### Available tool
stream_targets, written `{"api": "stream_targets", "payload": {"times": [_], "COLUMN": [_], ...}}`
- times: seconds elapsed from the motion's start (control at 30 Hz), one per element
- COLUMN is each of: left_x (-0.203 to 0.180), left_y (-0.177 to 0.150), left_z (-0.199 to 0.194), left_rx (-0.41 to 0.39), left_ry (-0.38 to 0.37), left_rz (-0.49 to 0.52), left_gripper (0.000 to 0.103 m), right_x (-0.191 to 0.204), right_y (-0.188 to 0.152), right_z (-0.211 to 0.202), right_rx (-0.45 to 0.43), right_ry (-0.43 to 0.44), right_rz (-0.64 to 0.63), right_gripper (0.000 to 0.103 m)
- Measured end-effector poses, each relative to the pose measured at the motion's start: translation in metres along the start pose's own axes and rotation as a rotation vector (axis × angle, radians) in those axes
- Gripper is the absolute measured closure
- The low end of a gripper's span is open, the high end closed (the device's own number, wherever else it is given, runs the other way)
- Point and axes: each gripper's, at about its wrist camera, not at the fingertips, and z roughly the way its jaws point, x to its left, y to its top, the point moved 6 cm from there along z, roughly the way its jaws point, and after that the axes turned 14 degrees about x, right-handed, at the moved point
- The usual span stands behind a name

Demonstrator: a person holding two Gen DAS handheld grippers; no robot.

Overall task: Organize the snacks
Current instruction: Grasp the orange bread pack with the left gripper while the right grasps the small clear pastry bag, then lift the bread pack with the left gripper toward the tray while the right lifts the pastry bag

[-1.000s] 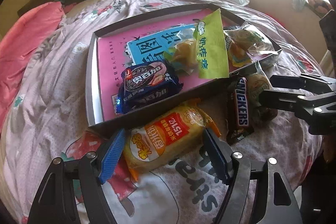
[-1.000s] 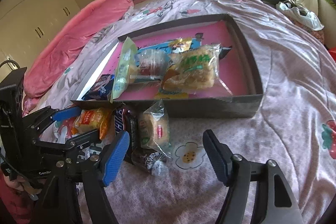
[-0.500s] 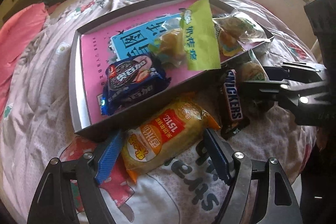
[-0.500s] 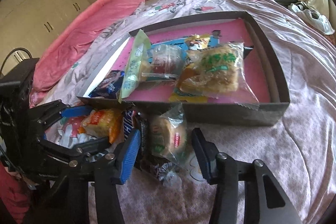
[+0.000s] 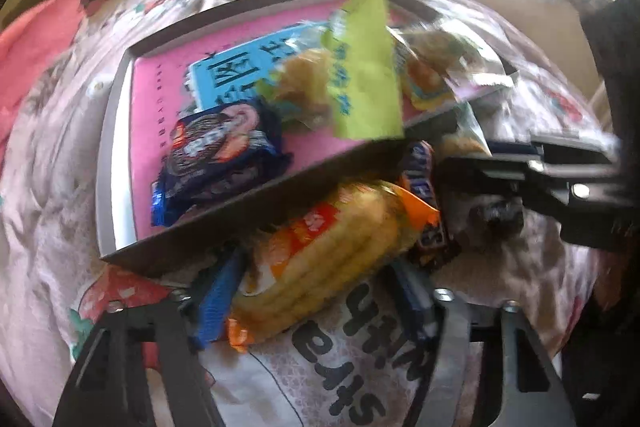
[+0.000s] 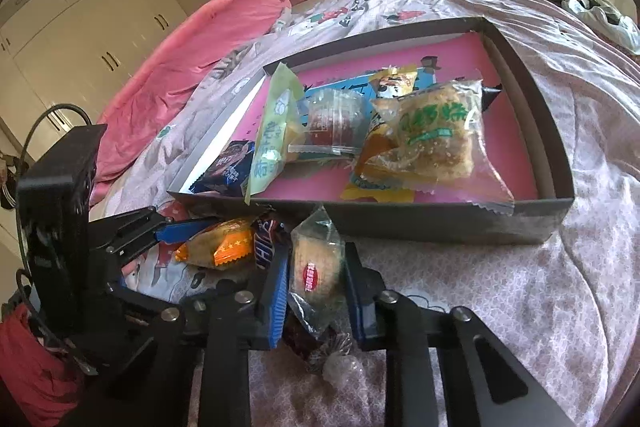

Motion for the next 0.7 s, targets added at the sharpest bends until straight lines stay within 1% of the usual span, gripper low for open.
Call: {"api": "stream_targets", "payload": {"times": [0.03,0.1,0.2,0.3,0.33,0.4,0.5,0.67,0.7], "left_x": [0.005,0.01,0.006,0.002,0.002,0.001,-0.002,0.004,0.005], "left_y": [0.001,0.002,0.0,-0.002,-0.003,-0.005,-0.01,-0.012,-0.014], "left_z": [-0.002,-0.003,-0.003,-0.009,-0.012,-0.016,-0.027,-0.042,-0.045], "left_rx": [0.0,-0.001,-0.012,-0.031,-0.039,-0.044,-0.069,-0.095,-0.098], "left_ry": [-0.031,-0.077,-0.051,-0.072,-0.092,-0.125,-0.171,-0.226,-0.248], "left_rz": [-0.034,-0.066,-0.042,-0.058,-0.07,-0.083,-0.108,-0.157,-0.168], "left_gripper": [0.045,0.047,0.052,0.056,0.057,0.062,0.076,0.078,0.079], "right_x": [-0.001,-0.002,-0.001,-0.001,-0.002,-0.005,-0.007,-0.01,-0.009], "right_y": [0.0,0.0,0.0,-0.001,-0.001,-0.002,-0.001,0.0,0.0], "right_z": [0.0,-0.002,-0.007,-0.013,-0.015,-0.02,-0.03,-0.045,-0.047], "right_rx": [-0.001,-0.007,-0.019,-0.031,-0.035,-0.048,-0.074,-0.122,-0.129], "right_ry": [0.0,-0.004,-0.022,-0.02,-0.018,-0.015,-0.009,-0.004,-0.004], "right_rz": [0.003,0.005,-0.005,-0.002,0.003,0.012,0.023,0.029,0.03], "right_gripper": [0.078,0.079,0.079,0.079,0.079,0.079,0.079,0.079,0.079]}}
